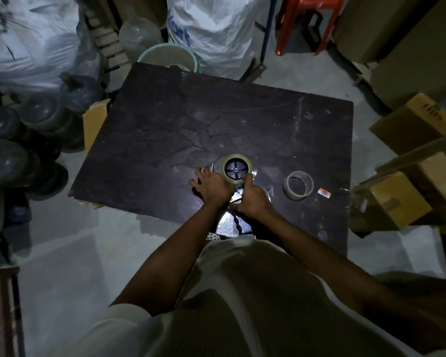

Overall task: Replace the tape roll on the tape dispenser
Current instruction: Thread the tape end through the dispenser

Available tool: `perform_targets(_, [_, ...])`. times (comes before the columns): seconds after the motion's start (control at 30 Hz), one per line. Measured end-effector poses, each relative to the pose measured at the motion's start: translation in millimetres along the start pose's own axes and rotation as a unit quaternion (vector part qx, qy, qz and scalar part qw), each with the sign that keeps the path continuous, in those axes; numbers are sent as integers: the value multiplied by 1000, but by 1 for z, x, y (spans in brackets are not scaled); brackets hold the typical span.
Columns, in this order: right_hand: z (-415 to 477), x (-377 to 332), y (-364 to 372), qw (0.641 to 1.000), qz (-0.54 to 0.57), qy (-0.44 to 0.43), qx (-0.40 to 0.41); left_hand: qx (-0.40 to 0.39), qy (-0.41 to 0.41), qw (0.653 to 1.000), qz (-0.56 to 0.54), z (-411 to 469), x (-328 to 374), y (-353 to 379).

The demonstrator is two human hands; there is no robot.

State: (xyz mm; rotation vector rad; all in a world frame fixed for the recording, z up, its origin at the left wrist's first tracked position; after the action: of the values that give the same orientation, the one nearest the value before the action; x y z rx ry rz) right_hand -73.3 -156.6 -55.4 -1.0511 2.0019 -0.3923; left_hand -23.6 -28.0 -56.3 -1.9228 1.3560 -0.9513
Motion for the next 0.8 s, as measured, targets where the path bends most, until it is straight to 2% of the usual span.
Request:
perform_targets(0.27, [-2, -3, -1, 1000, -10, -14, 10, 69, -7, 996, -47, -3, -8, 3])
perform_targets(0.43, [-5, -4, -2, 1000, -5, -15, 12, 30, -24, 999, -34, 3, -11, 10])
perform_targets(0.5, [-5, -5, -2, 1000, -10, -15, 11, 39, -30, 999, -23, 5, -9, 13])
perform_targets(0.8, [-6, -2, 0, 1000, 4, -4, 21, 105, 27, 991, -81, -6, -10, 0])
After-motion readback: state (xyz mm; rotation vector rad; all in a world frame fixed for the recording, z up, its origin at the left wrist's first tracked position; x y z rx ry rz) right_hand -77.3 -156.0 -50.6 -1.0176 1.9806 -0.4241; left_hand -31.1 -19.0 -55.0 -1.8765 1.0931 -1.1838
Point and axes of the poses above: each hand's wrist, its own z-axis towards the middle knuckle, its own y-axis out of the palm, x = y × z, the point moved 6 cm from there along z, towards the middle knuckle, and after that the axes turned 14 degrees about -x, right-handed, at the moved point
